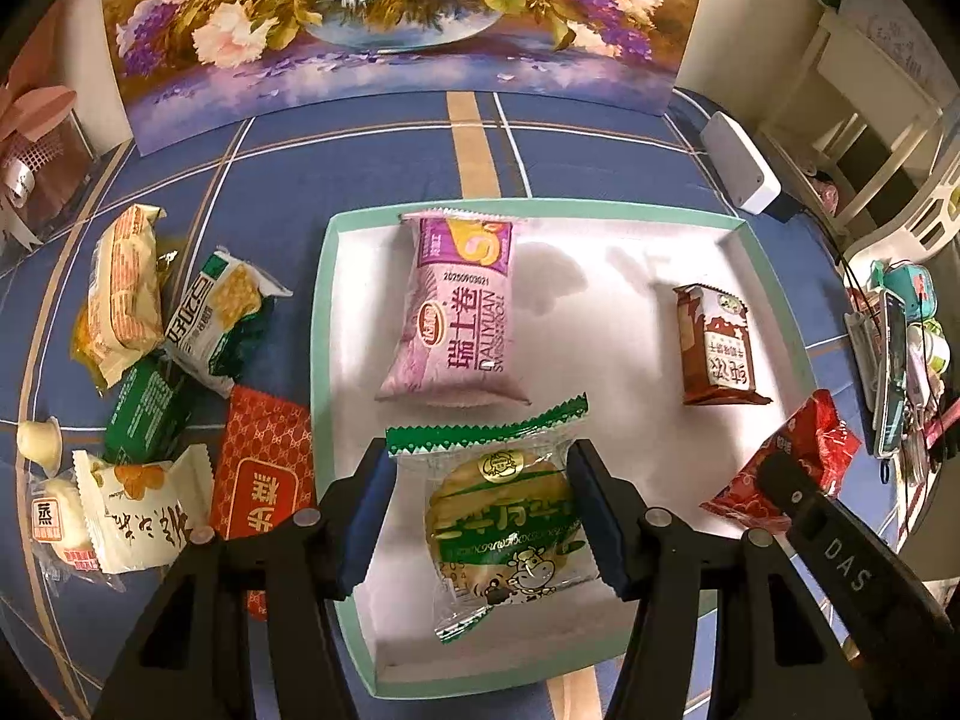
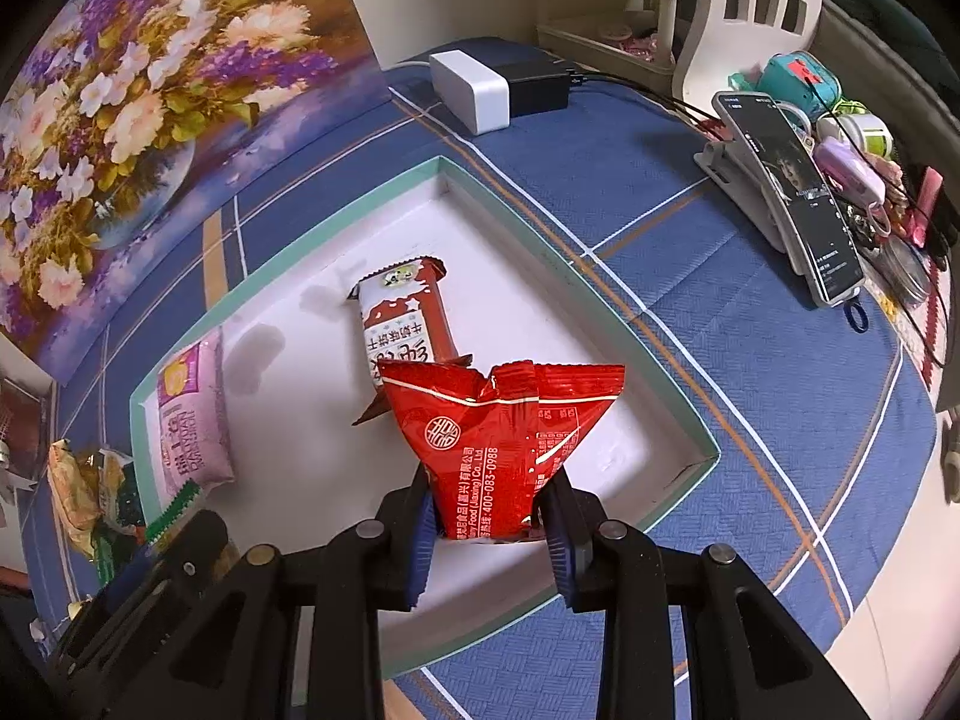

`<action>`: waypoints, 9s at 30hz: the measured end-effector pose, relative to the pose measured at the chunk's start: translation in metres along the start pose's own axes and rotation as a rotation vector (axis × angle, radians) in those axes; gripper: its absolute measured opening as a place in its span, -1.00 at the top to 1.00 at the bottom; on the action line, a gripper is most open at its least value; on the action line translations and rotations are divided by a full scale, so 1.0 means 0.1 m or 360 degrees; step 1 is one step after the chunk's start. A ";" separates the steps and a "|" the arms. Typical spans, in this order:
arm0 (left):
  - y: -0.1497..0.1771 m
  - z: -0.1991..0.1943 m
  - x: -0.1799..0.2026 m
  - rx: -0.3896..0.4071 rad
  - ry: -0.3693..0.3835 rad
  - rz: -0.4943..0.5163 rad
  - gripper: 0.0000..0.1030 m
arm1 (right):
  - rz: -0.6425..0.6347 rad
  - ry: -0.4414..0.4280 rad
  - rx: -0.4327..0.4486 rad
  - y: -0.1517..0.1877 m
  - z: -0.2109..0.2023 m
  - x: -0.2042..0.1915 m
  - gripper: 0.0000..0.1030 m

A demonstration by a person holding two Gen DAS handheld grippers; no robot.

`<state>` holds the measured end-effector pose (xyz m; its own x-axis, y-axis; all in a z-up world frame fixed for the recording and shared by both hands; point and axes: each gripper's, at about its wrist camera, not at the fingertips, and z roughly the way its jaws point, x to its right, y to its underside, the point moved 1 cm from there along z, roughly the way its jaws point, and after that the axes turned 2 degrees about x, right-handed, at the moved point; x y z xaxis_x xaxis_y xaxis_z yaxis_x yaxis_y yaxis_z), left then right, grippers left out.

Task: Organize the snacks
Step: 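Carry both snacks into the white tray and open both tools, then move both tools back toward the steamed bun pack on the pile, then grasp the clear steamed bun pack with the left tool while the right tool grasps the red cake pack, then carry both packs into the white tray and open both tools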

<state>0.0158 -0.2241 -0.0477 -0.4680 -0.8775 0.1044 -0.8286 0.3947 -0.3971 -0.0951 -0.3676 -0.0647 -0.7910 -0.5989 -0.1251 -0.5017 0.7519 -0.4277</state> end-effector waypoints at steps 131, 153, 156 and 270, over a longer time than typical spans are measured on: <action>0.68 -0.10 -3.12 -0.0124 -0.0404 -0.1025 -0.92 | -0.0795 -0.0295 -0.0347 1.09 0.15 -2.21 -0.18; 0.66 -0.11 -2.86 -0.0114 -0.0336 -0.1007 -0.58 | -0.0830 -0.0242 -0.0319 1.19 0.17 -2.35 -0.14; 0.67 -0.09 -2.87 -0.0125 -0.0302 -0.1024 -0.49 | -0.0844 -0.0229 -0.0316 1.22 0.15 -2.33 -0.14; -0.44 -0.09 -0.36 0.0119 -0.0058 -0.0150 -0.55 | -0.0269 -0.0077 0.0051 -0.28 -0.09 -0.53 -0.12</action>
<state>0.0663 -0.2080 -0.0262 -0.3766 -0.9196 0.1115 -0.8425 0.2900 -0.4540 -0.0427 -0.3547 -0.0377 -0.6782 -0.7291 -0.0917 -0.6139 0.6307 -0.4747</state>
